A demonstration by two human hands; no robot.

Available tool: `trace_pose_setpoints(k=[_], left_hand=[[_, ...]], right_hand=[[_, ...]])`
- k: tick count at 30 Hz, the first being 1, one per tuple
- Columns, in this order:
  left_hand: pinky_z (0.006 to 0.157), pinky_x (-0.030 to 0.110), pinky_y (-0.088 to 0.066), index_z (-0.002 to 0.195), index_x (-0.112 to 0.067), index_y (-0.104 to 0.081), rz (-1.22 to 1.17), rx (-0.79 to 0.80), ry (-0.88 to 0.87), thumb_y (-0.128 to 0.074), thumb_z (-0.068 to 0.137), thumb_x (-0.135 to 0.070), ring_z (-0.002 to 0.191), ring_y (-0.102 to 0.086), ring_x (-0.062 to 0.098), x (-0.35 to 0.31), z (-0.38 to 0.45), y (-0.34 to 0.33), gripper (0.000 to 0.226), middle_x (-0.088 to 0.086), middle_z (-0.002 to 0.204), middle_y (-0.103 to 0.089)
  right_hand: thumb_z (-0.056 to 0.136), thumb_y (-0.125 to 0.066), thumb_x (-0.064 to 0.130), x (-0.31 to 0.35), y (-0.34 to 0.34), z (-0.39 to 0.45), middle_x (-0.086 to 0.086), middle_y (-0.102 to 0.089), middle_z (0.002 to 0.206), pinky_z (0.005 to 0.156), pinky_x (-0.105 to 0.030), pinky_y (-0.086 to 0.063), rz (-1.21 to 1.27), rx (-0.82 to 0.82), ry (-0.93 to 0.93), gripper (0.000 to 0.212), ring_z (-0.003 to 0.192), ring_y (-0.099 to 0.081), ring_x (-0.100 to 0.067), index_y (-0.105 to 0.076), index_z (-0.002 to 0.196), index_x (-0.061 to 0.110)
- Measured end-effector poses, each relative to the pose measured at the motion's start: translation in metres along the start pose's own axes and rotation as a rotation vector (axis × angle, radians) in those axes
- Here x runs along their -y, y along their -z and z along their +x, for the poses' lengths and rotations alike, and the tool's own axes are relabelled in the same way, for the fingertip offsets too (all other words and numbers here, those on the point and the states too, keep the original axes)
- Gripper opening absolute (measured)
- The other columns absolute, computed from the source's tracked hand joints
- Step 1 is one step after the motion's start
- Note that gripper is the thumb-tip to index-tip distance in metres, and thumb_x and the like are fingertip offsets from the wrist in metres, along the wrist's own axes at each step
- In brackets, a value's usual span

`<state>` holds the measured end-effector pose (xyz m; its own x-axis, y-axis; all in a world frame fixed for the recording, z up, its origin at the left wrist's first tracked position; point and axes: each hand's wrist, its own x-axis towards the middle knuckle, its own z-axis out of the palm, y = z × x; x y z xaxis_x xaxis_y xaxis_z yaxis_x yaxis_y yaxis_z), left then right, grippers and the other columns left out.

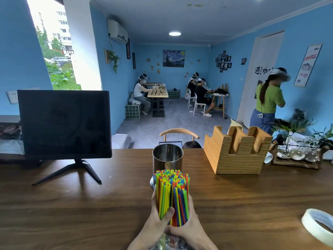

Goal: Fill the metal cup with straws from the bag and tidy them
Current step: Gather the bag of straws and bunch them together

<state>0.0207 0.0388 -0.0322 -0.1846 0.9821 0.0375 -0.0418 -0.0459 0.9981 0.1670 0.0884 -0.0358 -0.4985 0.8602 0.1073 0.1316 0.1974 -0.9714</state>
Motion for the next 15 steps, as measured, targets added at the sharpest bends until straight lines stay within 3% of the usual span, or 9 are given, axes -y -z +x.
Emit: trace_pose_setpoints(k=[3,5,7,9,13,15], left_hand=[[0.103,0.020,-0.049,0.153,-0.050,0.006,0.047,0.000,-0.054,-0.071,0.058,-0.088,0.128,-0.056,-0.004,-0.006,-0.004,-0.004,0.128,-0.018,0.150,-0.046],[0.104,0.021,-0.049,0.152,-0.053,0.013,0.053,0.005,-0.074,-0.064,0.062,-0.091,0.133,-0.052,-0.004,-0.015,-0.006,-0.006,0.125,-0.025,0.154,-0.037],[0.098,0.012,-0.048,0.146,-0.065,0.016,0.040,0.001,-0.099,-0.052,0.075,-0.089,0.133,-0.044,-0.015,-0.025,-0.006,-0.010,0.101,-0.047,0.146,-0.033],[0.095,0.011,-0.046,0.141,-0.072,0.009,0.011,-0.044,-0.140,-0.037,0.095,-0.074,0.128,-0.040,-0.025,-0.037,-0.005,-0.017,0.066,-0.055,0.137,-0.034],[0.089,0.007,-0.048,0.152,-0.057,-0.005,0.012,-0.138,-0.214,-0.031,0.107,-0.042,0.127,-0.051,-0.014,-0.061,0.004,-0.025,0.054,-0.026,0.151,-0.039],[0.099,0.007,-0.043,0.153,-0.054,-0.013,0.046,-0.176,-0.279,-0.031,0.108,-0.038,0.140,-0.042,-0.007,-0.071,0.011,-0.027,0.052,-0.020,0.159,-0.034]], right_hand=[[0.052,-0.101,0.041,0.002,0.003,0.000,0.015,-0.061,0.127,0.088,-0.014,-0.053,0.040,-0.008,-0.006,0.119,0.117,-0.061,0.003,-0.028,0.145,0.032],[0.052,-0.103,0.037,0.006,0.006,0.000,0.017,-0.065,0.124,0.089,-0.018,-0.055,0.043,-0.017,0.012,0.119,0.117,-0.064,-0.002,-0.028,0.144,0.040],[0.054,-0.104,0.033,0.012,0.009,0.002,0.016,-0.065,0.127,0.094,-0.024,-0.056,0.051,-0.041,0.036,0.119,0.120,-0.065,-0.009,-0.029,0.146,0.041],[0.057,-0.103,0.034,0.021,0.012,0.006,0.015,-0.065,0.130,0.097,-0.026,-0.055,0.047,-0.084,0.077,0.114,0.122,-0.064,-0.010,-0.032,0.146,0.041],[0.062,-0.099,0.043,0.046,0.019,0.021,0.020,-0.063,0.129,0.098,-0.026,-0.054,0.073,-0.099,0.120,0.108,0.121,-0.064,-0.008,-0.030,0.145,0.048],[0.067,-0.095,0.047,0.057,0.023,0.029,0.026,-0.060,0.131,0.099,-0.027,-0.053,0.087,-0.094,0.131,0.112,0.124,-0.062,-0.006,-0.020,0.150,0.050]])
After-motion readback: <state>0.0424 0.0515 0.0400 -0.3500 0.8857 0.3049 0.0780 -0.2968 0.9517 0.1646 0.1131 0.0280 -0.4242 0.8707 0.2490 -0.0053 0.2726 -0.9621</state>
